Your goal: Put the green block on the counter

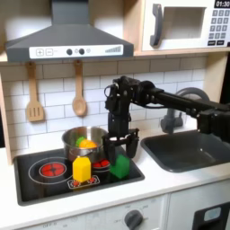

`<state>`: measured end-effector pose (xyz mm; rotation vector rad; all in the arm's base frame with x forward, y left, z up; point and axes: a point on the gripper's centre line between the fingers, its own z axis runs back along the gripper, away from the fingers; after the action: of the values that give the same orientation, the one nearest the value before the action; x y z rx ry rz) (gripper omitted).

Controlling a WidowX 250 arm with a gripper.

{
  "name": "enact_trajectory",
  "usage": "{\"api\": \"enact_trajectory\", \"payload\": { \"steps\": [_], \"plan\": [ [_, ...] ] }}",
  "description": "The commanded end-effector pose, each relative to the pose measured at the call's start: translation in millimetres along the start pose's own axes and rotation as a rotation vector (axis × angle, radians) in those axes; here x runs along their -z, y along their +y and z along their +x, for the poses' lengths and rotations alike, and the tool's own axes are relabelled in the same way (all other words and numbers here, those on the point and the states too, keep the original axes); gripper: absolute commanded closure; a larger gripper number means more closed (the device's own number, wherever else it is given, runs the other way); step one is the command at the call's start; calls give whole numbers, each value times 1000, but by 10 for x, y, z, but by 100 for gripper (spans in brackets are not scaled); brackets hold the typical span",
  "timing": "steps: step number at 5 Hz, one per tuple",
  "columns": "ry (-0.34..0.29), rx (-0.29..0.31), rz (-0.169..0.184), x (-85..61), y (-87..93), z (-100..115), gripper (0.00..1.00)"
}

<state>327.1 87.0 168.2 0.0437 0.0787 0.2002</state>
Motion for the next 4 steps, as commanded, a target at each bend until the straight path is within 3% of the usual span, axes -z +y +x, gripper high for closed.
{"api": "enact_trajectory", "payload": {
  "steps": [1,4],
  "plan": [
    [13,-13,6,36,59,-15,0],
    [21,-28,15,99,140,-54,0]
  ]
}}
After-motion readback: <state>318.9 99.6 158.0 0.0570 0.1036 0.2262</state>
